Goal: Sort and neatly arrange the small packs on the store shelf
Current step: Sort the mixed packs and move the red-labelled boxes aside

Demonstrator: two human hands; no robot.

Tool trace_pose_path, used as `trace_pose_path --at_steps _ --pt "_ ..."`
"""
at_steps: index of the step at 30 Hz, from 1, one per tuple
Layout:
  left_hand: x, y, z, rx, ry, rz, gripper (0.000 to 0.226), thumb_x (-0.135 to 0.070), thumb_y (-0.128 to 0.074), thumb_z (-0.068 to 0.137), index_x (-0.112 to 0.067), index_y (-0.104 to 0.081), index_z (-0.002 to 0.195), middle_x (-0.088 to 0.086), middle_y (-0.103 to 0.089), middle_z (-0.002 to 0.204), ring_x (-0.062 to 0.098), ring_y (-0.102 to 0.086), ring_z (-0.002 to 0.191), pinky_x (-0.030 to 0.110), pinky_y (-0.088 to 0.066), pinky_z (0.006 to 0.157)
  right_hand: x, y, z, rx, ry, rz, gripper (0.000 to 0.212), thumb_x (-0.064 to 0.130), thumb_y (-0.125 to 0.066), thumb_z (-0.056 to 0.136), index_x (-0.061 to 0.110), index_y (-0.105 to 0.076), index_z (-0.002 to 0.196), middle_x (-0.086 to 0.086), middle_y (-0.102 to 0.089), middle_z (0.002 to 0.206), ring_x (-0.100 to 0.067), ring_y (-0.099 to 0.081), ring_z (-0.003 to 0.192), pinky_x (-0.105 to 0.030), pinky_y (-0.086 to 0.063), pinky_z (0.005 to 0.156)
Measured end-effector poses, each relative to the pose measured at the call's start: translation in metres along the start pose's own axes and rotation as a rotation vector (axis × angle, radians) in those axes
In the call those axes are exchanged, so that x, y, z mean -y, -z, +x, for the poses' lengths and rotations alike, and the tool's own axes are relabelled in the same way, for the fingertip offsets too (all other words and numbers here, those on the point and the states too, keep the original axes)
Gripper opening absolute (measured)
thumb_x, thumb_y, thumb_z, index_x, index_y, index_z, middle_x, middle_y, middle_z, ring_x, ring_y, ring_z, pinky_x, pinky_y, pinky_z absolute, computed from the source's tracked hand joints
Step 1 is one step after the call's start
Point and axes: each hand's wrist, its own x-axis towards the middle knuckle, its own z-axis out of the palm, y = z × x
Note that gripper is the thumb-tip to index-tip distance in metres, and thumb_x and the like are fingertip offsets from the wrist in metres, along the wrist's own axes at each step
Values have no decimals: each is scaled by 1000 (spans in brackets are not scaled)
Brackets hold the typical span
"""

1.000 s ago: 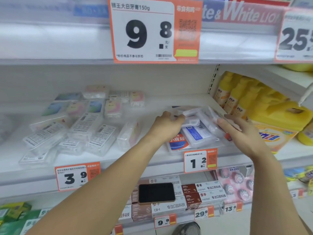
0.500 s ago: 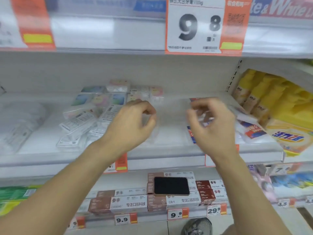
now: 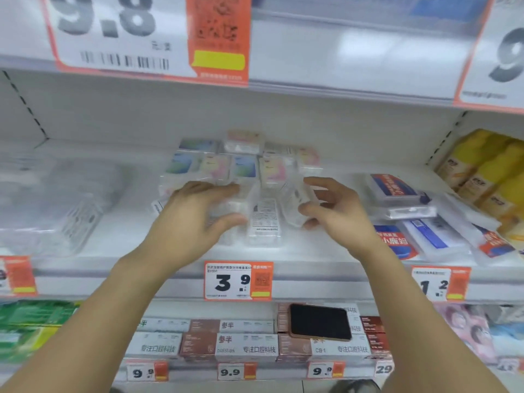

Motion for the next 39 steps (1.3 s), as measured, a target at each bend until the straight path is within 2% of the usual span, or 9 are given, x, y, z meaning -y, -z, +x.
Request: trace_pose_path --at_steps 3,8,13,17,20,26,29,34,39 --pt "8 14 -4 -132 102 -189 45 -50 -64 84 -40 -58 128 -17 -54 108 5 -52 91 -2 -33 73 2 0 4 -32 -39 235 46 13 -60 70 18 -66 115 -10 -74 105 -26 -72 88 -40 -61 69" --pt "27 31 -19 -250 151 -223 52 -59 -32 92 -29 -52 129 -8 -61 98 3 -49 77 15 -35 63 1 -5 1 9 -131 494 33 -3 -47 83 8 -63 110 -11 -75 97 -30 -70 90 -44 -57 74" --pt "30 33 -27 -288 273 -267 39 -47 -25 101 -17 -48 99 -10 -55 79 -2 -50 71 18 -34 60 3 -16 -6 28 -71 467 35 -1 -60 89 7 -57 123 -18 -73 108 -37 -71 96 -47 -58 80" --pt "37 26 -23 -217 326 -352 37 -46 -30 102 -22 -48 80 1 -50 78 1 -46 70 24 -37 66 4 -33 -12 11 41 39 42 37 -78 81 28 -60 118 0 -72 102 -18 -67 75 -31 -54 73" --pt "47 15 -23 -101 191 -211 21 -56 -38 94 -40 -48 84 -17 -49 90 -4 -44 85 15 -35 79 4 -41 -17 79 94 -231 47 56 -69 83 31 -61 122 11 -63 113 -10 -62 97 -22 -46 81" --pt "42 4 -26 -76 150 -169 50 -65 -45 86 -35 -49 125 -13 -40 123 15 -40 126 31 -36 98 12 -29 26 -169 88 -314 45 45 -65 89 29 -54 129 -1 -46 130 -21 -50 122 -35 -44 101" --pt "44 6 -23 -106 191 -102 74 -73 -50 71 -37 -41 135 1 -32 143 23 -27 137 40 -30 109 17 -24 78 -66 -12 -554 61 40 -71 83 33 -46 138 -10 -35 142 -31 -33 135 -40 -35 109" --pt "46 6 -18 -43 212 -136 90 -81 -55 65 -45 -28 143 -4 -17 156 17 -12 146 44 -24 114 26 -30 152 56 -102 -763 76 62 -68 72 42 -42 141 -4 -42 150 -29 -44 133 -49 -38 110" --pt "49 2 -9 -21 155 -124 76 -80 -42 73 -41 -38 139 -10 -28 151 13 -20 141 32 -28 108 38 -49 175 240 -138 -1115 123 97 -54 47 35 -31 150 -8 -39 152 -33 -38 138 -50 -35 110"
